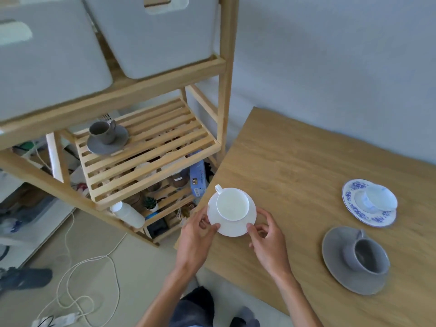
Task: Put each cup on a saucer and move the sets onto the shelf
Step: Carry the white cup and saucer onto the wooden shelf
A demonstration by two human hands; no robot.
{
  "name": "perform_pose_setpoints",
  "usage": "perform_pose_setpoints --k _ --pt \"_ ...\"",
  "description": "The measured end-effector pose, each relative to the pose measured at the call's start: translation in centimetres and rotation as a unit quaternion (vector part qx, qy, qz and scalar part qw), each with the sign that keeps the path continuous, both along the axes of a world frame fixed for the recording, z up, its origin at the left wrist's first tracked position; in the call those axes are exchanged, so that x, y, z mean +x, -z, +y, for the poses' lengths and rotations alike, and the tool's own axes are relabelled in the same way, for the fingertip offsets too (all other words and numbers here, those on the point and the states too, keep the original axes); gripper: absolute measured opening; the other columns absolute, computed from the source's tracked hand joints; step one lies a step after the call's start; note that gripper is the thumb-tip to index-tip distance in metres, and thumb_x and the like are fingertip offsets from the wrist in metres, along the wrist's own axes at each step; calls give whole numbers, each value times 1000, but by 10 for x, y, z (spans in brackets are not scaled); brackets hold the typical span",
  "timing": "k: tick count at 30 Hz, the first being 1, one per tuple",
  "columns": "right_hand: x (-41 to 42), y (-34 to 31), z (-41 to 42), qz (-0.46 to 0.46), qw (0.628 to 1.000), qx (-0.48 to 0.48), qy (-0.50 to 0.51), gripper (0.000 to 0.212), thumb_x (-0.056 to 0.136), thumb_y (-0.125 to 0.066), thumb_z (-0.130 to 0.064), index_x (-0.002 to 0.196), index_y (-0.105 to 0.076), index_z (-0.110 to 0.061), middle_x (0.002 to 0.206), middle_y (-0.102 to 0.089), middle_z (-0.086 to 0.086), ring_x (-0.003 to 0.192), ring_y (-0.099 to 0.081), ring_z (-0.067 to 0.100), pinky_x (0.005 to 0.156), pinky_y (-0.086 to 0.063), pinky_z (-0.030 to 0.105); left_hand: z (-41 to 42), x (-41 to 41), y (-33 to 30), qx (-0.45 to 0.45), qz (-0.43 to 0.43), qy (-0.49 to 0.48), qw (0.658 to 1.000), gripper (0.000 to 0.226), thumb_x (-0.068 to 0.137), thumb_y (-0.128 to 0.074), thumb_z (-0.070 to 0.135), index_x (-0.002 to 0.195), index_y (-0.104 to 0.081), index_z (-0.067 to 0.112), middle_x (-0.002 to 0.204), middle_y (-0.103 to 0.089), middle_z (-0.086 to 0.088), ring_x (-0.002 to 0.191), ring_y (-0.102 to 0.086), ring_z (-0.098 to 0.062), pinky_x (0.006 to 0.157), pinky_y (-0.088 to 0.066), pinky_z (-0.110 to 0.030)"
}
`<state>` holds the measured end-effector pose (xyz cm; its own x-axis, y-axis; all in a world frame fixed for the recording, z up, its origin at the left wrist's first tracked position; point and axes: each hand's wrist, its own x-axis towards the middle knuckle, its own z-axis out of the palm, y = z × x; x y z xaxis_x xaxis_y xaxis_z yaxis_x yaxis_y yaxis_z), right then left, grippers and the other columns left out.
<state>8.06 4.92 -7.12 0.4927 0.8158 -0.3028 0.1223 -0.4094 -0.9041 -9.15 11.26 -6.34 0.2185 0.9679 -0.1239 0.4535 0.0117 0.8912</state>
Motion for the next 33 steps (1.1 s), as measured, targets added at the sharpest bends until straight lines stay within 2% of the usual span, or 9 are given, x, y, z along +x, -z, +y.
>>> perform_pose_setpoints --k 4,8,11,15,18,20,25,29,33 --pt "-29 -9 47 5 1000 3 -27 39 95 -67 -15 130 -56 -27 75 -72 7 46 -57 8 51 -49 16 43 -35 -1 2 -6 -8 1000 42 87 -70 24 111 -52 54 87 -64 12 83 -58 -7 67 -45 -12" --pt "-52 -8 96 -9 998 3 -55 40 94 -69 -21 131 -56 -30 72 -72 2 49 -56 5 56 -52 24 82 -65 1 -7 5 -38 999 48 87 -71 30 130 -52 40 89 -63 12 84 -61 -7 65 -45 -10" --pt "-68 -7 132 -18 996 -2 -83 40 93 -70 -23 129 -57 -31 71 -73 0 52 -58 3 58 -48 26 110 -85 -4 5 -4 -42 999 48 89 -70 25 131 -52 39 94 -63 16 86 -60 0 69 -50 -14" --pt "-86 -4 185 -39 992 1 -121 37 93 -71 -23 126 -57 -34 78 -75 -5 71 -68 -1 65 -48 19 146 -105 -7 13 -14 -72 997 40 89 -68 18 120 -56 39 87 -59 14 79 -56 10 65 -43 -4" --pt "-94 3 227 -54 987 -1 -153 38 93 -69 -24 128 -55 -32 96 -75 -3 91 -71 4 73 -51 24 175 -114 2 21 -1 -90 996 34 90 -66 17 111 -57 41 79 -54 13 71 -52 0 60 -42 -10" --pt "-99 10 252 -58 983 -7 -172 39 94 -68 -24 129 -54 -32 95 -75 -1 93 -71 6 78 -55 29 194 -120 12 24 22 -100 994 32 91 -66 21 104 -53 46 77 -53 12 70 -49 -6 59 -39 -13" --pt "-113 30 314 -81 975 -6 -208 36 95 -67 -25 127 -52 -30 85 -73 -9 90 -72 13 78 -51 33 249 -131 32 27 75 -126 989 16 91 -65 24 103 -57 31 81 -56 7 69 -50 -7 54 -38 -18" --pt "-115 49 358 -94 966 -21 -240 42 95 -65 -24 134 -49 -25 96 -72 -4 94 -72 19 82 -55 36 288 -135 55 24 129 -125 983 14 90 -65 26 80 -57 24 73 -55 9 67 -48 -6 54 -32 -24" --pt "-112 64 391 -122 956 -43 -263 43 96 -62 -25 136 -48 -22 106 -73 2 94 -68 17 61 -43 22 321 -132 72 22 163 -120 979 17 90 -66 27 79 -59 15 68 -54 9 62 -47 -8 53 -32 -28"
